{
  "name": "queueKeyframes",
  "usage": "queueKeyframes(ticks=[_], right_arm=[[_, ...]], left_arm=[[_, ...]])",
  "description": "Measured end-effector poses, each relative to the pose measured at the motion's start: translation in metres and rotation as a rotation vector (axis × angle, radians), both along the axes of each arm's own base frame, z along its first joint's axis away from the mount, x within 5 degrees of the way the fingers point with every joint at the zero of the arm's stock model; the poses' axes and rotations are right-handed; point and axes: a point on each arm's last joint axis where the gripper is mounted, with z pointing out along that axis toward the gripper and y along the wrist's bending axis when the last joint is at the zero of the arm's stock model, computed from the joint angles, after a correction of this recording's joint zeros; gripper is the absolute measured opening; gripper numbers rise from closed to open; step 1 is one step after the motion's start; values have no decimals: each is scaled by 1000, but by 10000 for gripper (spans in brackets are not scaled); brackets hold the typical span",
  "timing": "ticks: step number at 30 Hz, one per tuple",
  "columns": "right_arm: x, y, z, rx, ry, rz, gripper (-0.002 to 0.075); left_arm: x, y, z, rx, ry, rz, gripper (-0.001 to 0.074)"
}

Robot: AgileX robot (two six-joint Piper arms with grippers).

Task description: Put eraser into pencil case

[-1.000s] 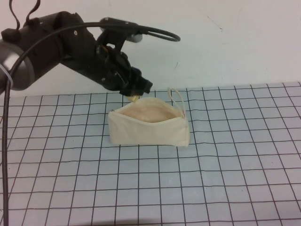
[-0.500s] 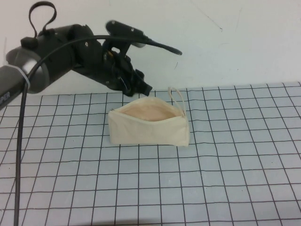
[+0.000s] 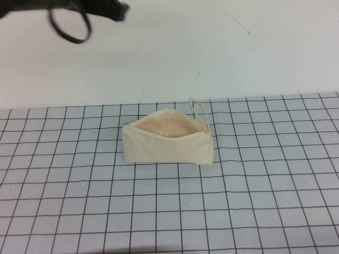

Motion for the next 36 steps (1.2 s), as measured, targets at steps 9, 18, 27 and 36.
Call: queueKeyframes(ticks=[9, 18, 27, 36], right_arm=[[0, 0, 0, 0, 0, 0, -1], [0, 0, 0, 0, 0, 0, -1], [0, 0, 0, 0, 0, 0, -1], [0, 0, 0, 0, 0, 0, -1]], left_arm=[[-100, 41, -23, -117, -158, 51, 0], [-177, 69, -101, -138, -72, 54, 0], [-200, 77, -163, -102, 50, 63, 0], [-210, 81, -214, -40, 195, 71, -1]])
